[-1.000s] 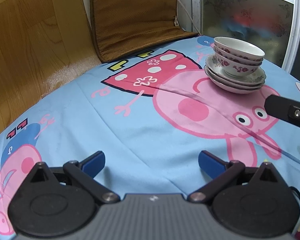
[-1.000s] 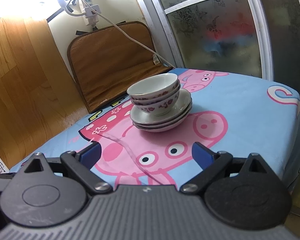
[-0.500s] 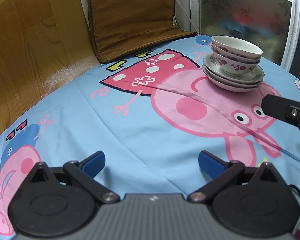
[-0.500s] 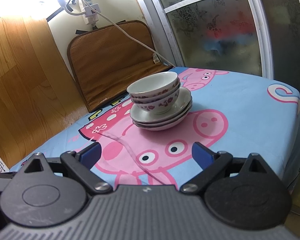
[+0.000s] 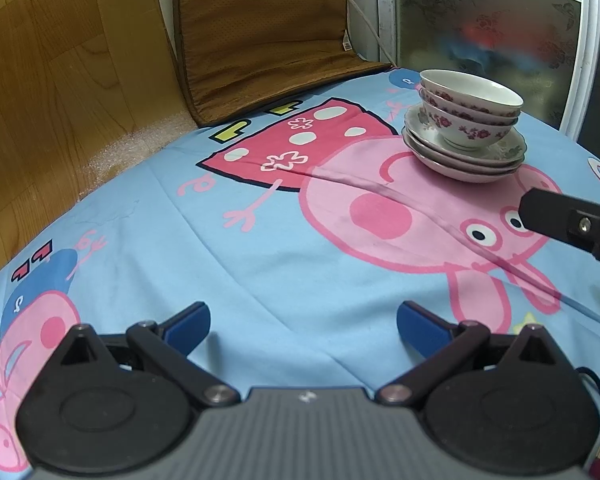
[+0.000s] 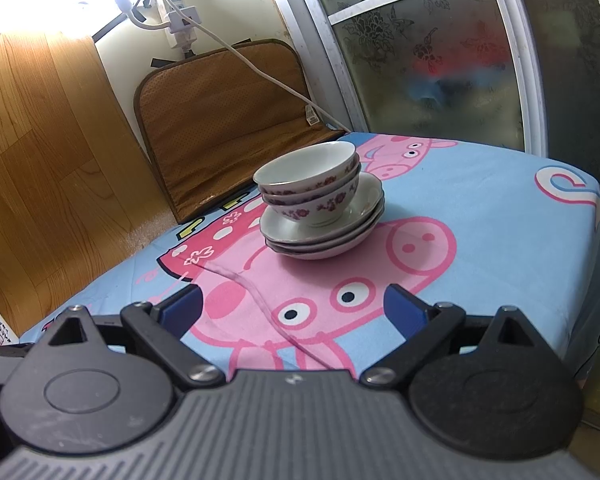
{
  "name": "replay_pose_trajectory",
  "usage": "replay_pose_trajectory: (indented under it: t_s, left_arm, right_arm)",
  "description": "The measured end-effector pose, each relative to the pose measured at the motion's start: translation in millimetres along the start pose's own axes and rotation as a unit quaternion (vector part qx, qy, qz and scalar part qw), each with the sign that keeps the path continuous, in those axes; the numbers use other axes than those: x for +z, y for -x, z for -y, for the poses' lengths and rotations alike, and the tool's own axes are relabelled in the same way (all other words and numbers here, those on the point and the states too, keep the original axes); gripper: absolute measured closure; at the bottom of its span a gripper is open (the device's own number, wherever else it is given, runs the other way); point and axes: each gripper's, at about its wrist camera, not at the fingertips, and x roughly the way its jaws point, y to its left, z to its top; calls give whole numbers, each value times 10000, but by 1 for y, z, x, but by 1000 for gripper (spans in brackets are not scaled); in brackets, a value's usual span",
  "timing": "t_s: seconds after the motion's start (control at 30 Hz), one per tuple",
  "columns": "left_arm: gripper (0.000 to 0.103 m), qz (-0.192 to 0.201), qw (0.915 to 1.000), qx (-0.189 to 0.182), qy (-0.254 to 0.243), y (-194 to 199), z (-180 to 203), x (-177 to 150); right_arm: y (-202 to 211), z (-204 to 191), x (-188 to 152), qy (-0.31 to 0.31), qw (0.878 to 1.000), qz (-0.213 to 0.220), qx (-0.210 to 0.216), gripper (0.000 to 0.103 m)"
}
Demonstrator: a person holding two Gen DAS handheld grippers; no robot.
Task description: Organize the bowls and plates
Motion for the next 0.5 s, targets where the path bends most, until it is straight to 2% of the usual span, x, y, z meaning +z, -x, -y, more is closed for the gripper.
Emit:
replay_pose_trajectory:
  t_s: [0.27,0.5]
  left_arm:
    - [0,52,10000,34,-9,1,1,0]
    - [0,206,9996,-121,144,6,-6,0]
  right_arm:
    - [0,0,0,-3,10000,-2,0,4]
    - [0,-1,-1,22,10000,24,0,4]
